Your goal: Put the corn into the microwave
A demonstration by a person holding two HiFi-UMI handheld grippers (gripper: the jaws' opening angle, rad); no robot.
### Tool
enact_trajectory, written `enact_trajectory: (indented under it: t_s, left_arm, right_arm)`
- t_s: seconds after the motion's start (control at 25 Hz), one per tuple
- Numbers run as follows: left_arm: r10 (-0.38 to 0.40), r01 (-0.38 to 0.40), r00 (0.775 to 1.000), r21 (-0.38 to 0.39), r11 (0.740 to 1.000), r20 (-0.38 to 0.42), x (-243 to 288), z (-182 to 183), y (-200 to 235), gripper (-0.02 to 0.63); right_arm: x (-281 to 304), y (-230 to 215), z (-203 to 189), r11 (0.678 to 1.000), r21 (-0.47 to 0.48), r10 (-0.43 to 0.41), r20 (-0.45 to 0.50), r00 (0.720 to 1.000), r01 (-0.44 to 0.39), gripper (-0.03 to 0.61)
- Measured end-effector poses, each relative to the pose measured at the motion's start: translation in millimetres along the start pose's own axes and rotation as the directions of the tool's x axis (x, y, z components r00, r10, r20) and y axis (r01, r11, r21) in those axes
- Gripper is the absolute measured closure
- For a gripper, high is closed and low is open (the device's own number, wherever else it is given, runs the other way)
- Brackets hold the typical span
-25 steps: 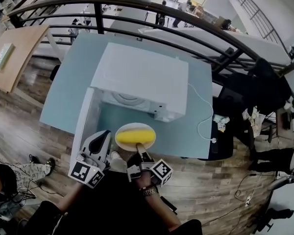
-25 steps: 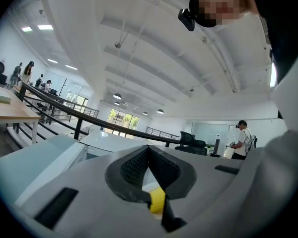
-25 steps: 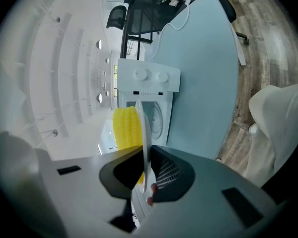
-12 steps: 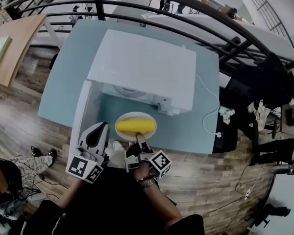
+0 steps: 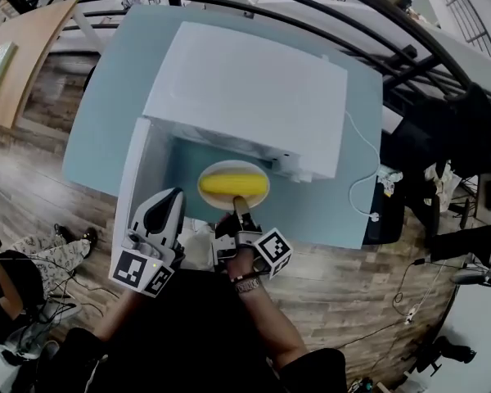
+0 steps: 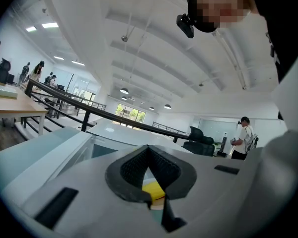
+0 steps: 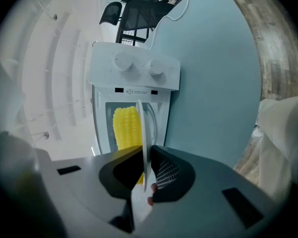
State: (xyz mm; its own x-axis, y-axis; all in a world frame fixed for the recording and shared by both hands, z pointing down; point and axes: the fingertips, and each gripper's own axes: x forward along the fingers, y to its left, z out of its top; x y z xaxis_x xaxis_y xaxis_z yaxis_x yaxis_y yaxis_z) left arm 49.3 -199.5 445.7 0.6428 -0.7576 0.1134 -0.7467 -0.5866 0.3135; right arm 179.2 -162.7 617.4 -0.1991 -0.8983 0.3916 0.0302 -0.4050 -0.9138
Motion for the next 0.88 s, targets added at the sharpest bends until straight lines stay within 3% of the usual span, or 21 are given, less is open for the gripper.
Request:
enact_trajectory:
  t_s: [0.88]
  left_arm:
    - [0.026,-0.027,0.999,-0.031,0.999,-0.033,30.4,-11.0,16.8,0.612]
  right_arm:
    - [73.6,-10.0,7.6,0.998,0.038,-0.053,-0.011,0.999,0.053,0.548]
